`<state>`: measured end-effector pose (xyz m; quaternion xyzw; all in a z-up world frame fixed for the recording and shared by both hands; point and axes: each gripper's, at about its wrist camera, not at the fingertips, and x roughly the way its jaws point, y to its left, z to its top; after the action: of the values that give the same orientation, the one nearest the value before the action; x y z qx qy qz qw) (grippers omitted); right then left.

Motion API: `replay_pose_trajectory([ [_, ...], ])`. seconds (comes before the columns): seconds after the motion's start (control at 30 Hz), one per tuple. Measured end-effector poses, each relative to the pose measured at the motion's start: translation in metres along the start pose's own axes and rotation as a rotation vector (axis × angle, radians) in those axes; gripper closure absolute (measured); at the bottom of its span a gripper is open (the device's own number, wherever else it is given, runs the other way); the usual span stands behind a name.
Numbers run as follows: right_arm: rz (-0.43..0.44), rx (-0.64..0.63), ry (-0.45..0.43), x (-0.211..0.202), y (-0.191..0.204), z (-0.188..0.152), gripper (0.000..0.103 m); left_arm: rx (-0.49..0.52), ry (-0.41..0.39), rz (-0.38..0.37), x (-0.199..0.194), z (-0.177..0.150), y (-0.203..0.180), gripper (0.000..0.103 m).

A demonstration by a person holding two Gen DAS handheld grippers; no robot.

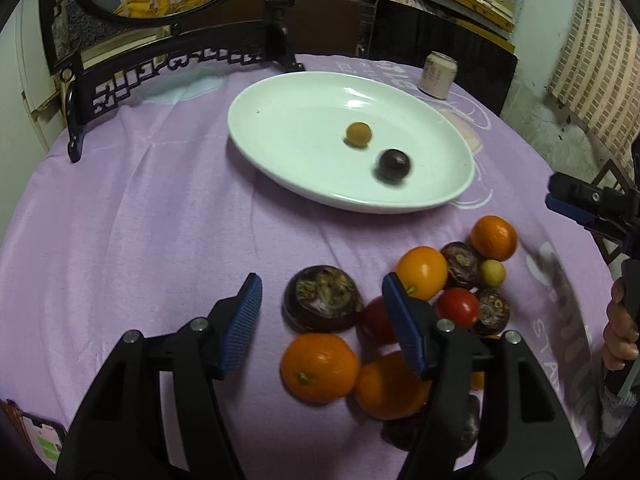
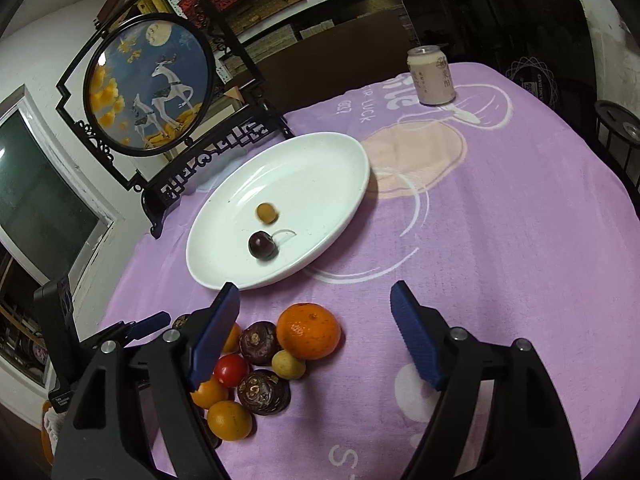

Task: Organize fruits
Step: 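Grasp a dark mangosteen with the left tool while the right tool grasps a large tangerine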

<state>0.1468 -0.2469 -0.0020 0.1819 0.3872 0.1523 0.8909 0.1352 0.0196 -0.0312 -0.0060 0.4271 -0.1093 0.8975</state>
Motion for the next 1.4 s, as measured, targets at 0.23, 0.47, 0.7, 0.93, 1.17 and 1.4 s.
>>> replay_pose_trajectory([
  [0.23,0.0,0.004,-0.001,-0.001,-0.001,-0.001,0.025,-0.091,-0.015,0.127,0.001,0.005,0.04,0.031],
  [0.47,0.015,-0.03,0.049,0.006,0.006,-0.005,0.025,-0.058,0.009,0.063,0.001,-0.003,0.024,0.042],
  [0.7,0.011,-0.073,0.14,0.02,0.015,-0.015,0.025,-0.073,0.011,0.059,0.005,-0.006,0.025,0.049],
  [0.93,0.023,-0.009,0.171,0.032,0.004,-0.017,0.025,-0.076,0.01,0.037,0.005,-0.006,0.025,0.057],
  [1.17,0.09,0.085,0.222,0.048,-0.004,-0.022,0.034,-0.07,0.012,0.014,0.007,-0.005,0.02,0.058],
  [1.4,0.101,0.092,0.231,0.055,-0.006,-0.023,0.057,-0.093,0.001,0.016,0.004,-0.004,0.023,0.058],
])
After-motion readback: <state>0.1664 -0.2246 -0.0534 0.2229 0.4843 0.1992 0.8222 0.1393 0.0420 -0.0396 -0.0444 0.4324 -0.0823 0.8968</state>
